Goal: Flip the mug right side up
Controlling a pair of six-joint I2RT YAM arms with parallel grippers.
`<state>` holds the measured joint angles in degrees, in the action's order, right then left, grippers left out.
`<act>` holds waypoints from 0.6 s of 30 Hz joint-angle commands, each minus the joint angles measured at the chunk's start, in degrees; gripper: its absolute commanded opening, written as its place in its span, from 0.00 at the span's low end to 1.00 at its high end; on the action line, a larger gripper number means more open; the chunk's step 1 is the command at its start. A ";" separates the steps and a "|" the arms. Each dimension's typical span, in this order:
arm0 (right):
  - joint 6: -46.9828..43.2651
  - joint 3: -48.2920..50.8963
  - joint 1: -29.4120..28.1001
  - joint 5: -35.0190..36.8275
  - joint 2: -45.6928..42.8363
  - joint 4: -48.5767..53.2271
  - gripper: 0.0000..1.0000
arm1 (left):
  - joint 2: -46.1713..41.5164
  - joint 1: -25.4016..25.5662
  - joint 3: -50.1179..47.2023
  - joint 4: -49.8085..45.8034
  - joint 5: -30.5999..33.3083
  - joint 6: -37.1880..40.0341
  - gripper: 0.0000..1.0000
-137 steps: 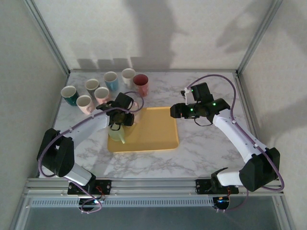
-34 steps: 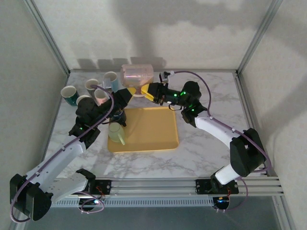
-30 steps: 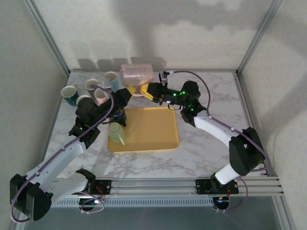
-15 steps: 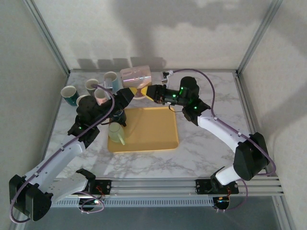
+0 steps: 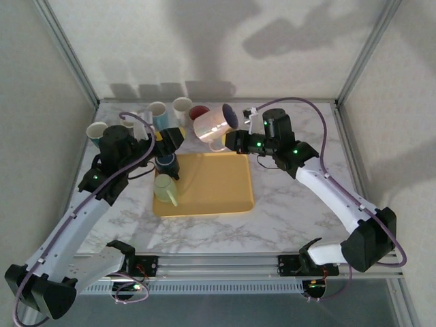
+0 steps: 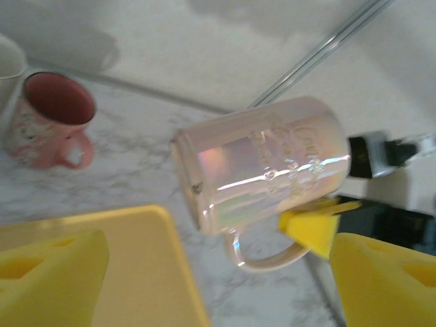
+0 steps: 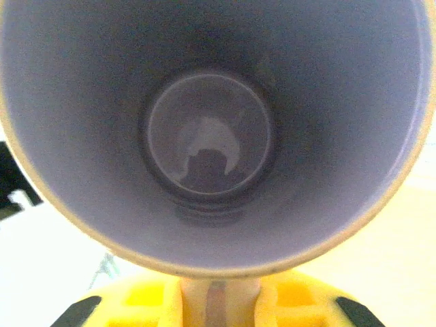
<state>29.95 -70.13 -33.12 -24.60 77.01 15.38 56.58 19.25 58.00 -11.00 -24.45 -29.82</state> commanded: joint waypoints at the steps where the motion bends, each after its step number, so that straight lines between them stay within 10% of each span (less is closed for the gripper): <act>1: -12.65 -5.43 0.09 8.31 -1.23 4.72 0.00 | 1.97 -0.44 1.72 -7.89 5.02 8.38 0.83; 18: -28.77 -17.20 0.84 23.91 16.42 10.57 0.00 | 6.82 -0.39 -1.75 -8.21 10.74 9.78 0.79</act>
<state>4.97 -82.48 -32.64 -4.29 93.10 31.03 62.48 19.25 56.99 -19.35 -15.53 -20.97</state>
